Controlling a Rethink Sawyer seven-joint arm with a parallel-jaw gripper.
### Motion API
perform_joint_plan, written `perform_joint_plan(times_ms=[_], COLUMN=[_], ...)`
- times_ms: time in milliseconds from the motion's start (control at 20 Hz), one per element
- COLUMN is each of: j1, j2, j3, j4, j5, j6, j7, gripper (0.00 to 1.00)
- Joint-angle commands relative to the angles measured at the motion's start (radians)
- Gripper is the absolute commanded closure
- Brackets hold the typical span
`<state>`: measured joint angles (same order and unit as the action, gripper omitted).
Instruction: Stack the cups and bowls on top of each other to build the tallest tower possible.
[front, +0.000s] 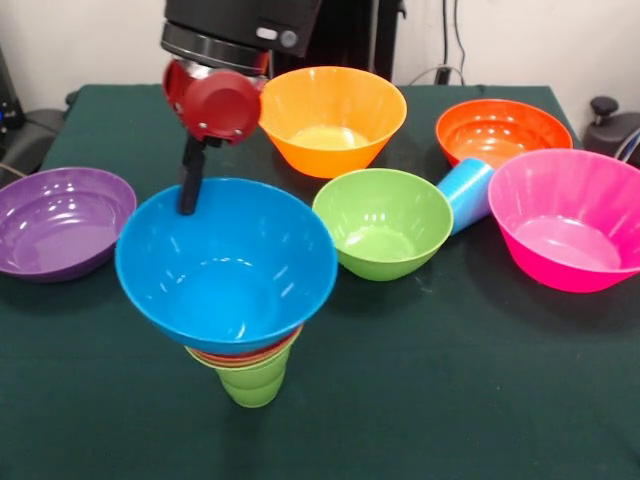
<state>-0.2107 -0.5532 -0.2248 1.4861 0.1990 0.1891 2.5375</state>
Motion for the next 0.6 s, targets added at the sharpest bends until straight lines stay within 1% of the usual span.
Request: perform_joint_plan(times_ms=[50,400,600], j1=[-0.028,-0.024,-0.012], j2=[0.001,0.022,0.032], j3=[0.114,0.114,0.105], j4=[0.072,0.038,0.014], j5=[-0.068,-0.061,-0.049], j6=[-0.023,-0.017,-0.006], j7=[0.012,0.014,0.023], gripper=[1.0,1.0,1.0])
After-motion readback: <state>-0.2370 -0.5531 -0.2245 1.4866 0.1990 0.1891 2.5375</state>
